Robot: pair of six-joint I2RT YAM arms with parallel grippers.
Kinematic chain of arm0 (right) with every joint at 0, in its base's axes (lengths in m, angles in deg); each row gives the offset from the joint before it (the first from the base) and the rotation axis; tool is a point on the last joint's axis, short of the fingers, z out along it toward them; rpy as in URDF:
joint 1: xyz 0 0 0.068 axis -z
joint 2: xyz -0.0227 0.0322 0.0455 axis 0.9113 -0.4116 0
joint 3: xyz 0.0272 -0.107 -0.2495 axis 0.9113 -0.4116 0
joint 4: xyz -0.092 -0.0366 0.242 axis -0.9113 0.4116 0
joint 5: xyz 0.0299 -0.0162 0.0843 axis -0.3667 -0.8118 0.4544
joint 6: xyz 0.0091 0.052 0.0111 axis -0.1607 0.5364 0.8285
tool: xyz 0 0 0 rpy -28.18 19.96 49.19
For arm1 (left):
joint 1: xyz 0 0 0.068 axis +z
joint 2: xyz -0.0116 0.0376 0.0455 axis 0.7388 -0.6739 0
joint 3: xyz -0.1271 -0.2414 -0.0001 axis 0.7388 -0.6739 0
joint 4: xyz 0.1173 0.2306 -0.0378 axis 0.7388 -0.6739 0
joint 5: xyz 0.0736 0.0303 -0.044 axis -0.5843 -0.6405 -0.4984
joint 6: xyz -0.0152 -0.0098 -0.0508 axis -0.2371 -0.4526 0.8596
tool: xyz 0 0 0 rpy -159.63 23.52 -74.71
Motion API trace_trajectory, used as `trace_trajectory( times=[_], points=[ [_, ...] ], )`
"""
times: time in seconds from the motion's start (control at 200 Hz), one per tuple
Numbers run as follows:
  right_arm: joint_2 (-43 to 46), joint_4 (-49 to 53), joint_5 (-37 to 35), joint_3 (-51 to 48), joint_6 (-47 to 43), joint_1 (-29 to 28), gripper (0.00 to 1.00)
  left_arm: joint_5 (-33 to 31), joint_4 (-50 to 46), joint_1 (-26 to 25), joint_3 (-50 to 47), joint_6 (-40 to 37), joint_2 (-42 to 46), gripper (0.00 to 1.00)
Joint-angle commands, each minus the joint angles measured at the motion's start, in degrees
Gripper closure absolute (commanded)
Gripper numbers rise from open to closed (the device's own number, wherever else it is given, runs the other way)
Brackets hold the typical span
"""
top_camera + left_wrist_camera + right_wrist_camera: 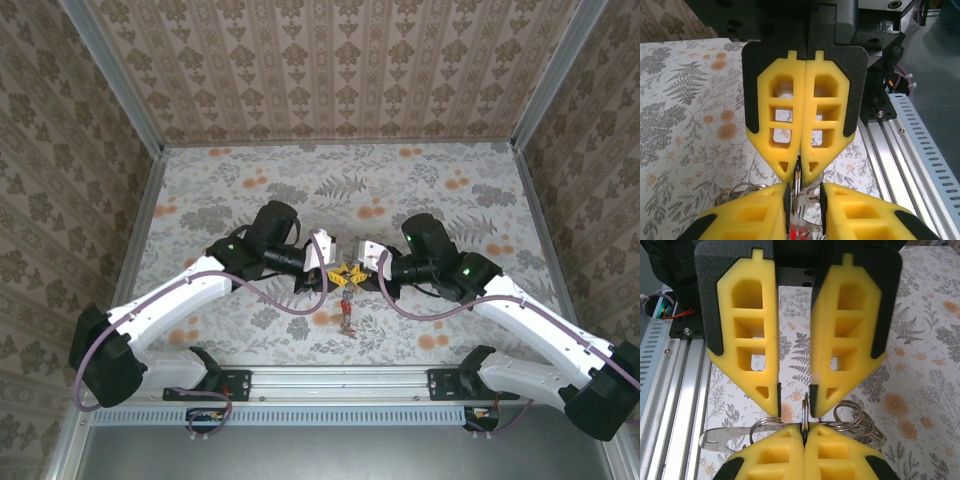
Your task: Put the keys on the keyring
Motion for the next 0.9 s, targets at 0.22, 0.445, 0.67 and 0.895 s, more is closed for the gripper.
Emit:
trace_trajectory(
  times=[0.22,0.445,0.67,0.895],
  points=[
    [0.5,-2.3,0.0,1.1,0.6,-0.5,1.00,0.0,-2.2,-0.9,2.3,-2.0,-0.8,0.85],
    [0.4,-2.2,0.2,1.2,0.7,-0.5,1.00,-0.8,-3.9,-1.8,3.9,-3.4,-2.3,0.88],
    [1.6,-3.0,-0.4,0.0,1.3,-0.4,1.00,-2.9,-9.6,-3.0,6.4,-8.8,-3.4,0.97],
    [2.2,-3.3,-0.6,-0.3,1.5,-0.4,1.00,-5.4,-10.7,-3.4,6.8,-9.5,-3.4,0.80]
  ],
)
